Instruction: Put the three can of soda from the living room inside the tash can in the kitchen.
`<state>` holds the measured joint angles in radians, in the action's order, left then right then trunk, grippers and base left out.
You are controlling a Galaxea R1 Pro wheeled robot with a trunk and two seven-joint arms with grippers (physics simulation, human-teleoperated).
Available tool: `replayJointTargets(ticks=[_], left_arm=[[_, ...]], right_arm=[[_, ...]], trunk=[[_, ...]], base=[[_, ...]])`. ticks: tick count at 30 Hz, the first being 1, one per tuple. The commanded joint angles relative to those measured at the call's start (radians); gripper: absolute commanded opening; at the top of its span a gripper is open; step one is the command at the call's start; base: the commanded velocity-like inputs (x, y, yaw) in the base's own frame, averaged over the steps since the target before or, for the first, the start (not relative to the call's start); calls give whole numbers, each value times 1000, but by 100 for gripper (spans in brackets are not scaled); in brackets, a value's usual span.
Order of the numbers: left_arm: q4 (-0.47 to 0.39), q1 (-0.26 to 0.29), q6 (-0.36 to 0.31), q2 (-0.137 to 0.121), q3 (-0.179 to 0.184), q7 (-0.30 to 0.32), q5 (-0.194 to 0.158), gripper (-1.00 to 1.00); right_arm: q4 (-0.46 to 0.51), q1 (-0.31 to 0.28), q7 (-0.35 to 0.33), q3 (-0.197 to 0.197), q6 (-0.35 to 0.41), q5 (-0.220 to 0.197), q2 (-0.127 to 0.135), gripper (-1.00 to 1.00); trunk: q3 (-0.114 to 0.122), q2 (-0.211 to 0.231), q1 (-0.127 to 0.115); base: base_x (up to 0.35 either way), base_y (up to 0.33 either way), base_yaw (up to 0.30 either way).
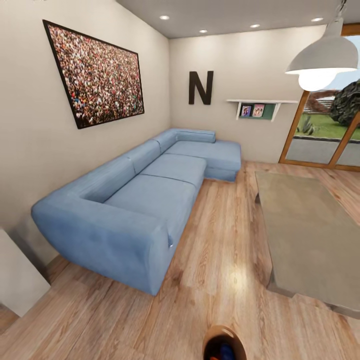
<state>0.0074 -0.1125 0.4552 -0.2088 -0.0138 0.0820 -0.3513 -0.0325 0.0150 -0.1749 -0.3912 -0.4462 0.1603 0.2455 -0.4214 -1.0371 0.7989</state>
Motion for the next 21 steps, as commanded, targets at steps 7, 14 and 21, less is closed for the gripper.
replayJointTargets(ticks=[7,14,21], left_arm=[[-1,0,5,14,1,2,0,100],[-1,0,32,21,1,2,1,100],[-2,0,46,24,2,2,0,100]], right_arm=[[-4,0,0,0,0,1,0,100],[-3,0,0,0,0,2,-7,100],[3,0,0,1,0,1,-12,100]], trunk=[[22,49,-27],[44,98,-54],[66,147,-81]], base=[[0,0,0],[0,0,0],[0,0,0]])
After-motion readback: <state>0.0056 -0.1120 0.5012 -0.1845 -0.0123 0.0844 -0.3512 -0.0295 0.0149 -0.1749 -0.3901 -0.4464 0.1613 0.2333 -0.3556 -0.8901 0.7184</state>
